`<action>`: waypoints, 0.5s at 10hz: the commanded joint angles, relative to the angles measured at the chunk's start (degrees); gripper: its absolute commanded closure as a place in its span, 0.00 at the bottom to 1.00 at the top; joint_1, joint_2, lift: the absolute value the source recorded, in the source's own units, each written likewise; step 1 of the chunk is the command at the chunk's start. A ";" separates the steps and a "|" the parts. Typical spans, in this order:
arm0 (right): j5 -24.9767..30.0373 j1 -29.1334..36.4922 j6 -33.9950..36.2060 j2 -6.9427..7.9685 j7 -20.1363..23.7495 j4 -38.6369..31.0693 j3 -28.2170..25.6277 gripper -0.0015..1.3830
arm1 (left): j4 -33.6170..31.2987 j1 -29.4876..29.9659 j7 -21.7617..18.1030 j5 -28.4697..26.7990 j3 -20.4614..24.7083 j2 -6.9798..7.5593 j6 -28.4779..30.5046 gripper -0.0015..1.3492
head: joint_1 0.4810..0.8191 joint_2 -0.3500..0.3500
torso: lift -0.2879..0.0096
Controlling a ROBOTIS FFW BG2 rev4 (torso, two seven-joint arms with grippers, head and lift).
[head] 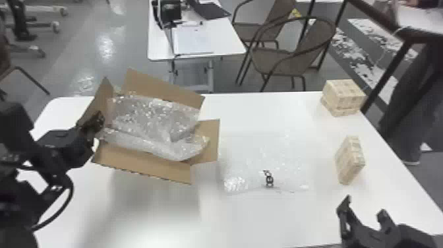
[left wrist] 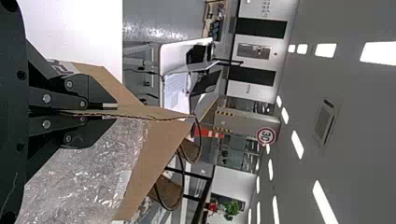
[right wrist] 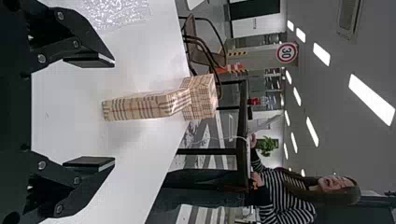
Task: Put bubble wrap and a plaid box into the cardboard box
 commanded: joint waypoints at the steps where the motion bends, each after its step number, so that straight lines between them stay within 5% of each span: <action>1: -0.76 -2.08 -0.02 0.00 3.12 3.31 -2.23 0.37 | 0.00 0.06 0.00 0.09 0.01 0.00 -0.03 0.90 | 0.63 0.39 | 0.60; 5: -1.82 -7.26 1.30 -0.09 10.85 8.14 -4.86 0.37 | 0.00 0.06 0.00 0.27 0.01 0.00 -0.03 0.90 | 0.63 0.37 | 0.60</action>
